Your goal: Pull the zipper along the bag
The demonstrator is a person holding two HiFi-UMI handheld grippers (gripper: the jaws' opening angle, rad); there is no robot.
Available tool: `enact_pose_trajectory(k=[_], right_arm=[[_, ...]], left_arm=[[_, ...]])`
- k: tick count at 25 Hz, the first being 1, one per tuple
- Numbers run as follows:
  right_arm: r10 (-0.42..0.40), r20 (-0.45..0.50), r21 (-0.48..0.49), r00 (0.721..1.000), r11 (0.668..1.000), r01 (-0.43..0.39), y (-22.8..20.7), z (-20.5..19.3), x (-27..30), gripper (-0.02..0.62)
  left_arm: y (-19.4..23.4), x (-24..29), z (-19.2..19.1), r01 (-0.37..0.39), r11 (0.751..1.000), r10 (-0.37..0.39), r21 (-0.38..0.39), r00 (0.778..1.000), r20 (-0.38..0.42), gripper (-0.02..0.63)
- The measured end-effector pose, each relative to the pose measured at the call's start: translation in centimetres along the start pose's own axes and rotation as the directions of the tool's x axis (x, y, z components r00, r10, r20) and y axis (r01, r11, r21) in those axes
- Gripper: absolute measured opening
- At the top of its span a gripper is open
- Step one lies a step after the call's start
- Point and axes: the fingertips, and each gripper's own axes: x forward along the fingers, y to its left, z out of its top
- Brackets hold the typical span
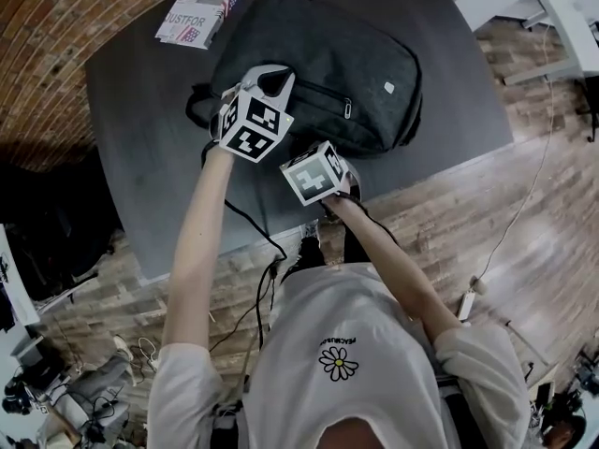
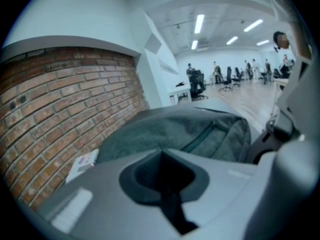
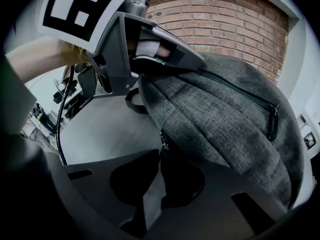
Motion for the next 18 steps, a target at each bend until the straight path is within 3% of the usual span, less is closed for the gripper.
enact_pose_trajectory(k=[7,12,15,18], right_arm=[[0.020,0.019,-0.039,1.000,0.999,-0.019,0.1,0.2,-0.6,0.024],[0.038,0.081,-0.022,0.996,0.999,-0.036,-0.3,-0.1,-2.0,0.017],[0.048,0.147,-0.006,0.988,0.999,-0.047,-0.9,0.7,-4.8,0.011],[0.046,0.258,0.007,0.965,0.999,-0.049,-1.3,3.2,-8.1,0.002]], left_arm=[[0.0,-0.1,0.0,-0.014,1.000,0.014,0.004,1.000,0.014,0.000],[0.6,-1.0,0.6,0.042,0.992,-0.043,-0.121,0.999,0.000,0.000],[2.3,-3.3,3.6,-0.025,0.986,0.039,-0.167,0.996,0.082,0.000],[4.2,-6.7,7.6,-0.133,0.973,0.166,-0.188,0.971,0.171,0.000]])
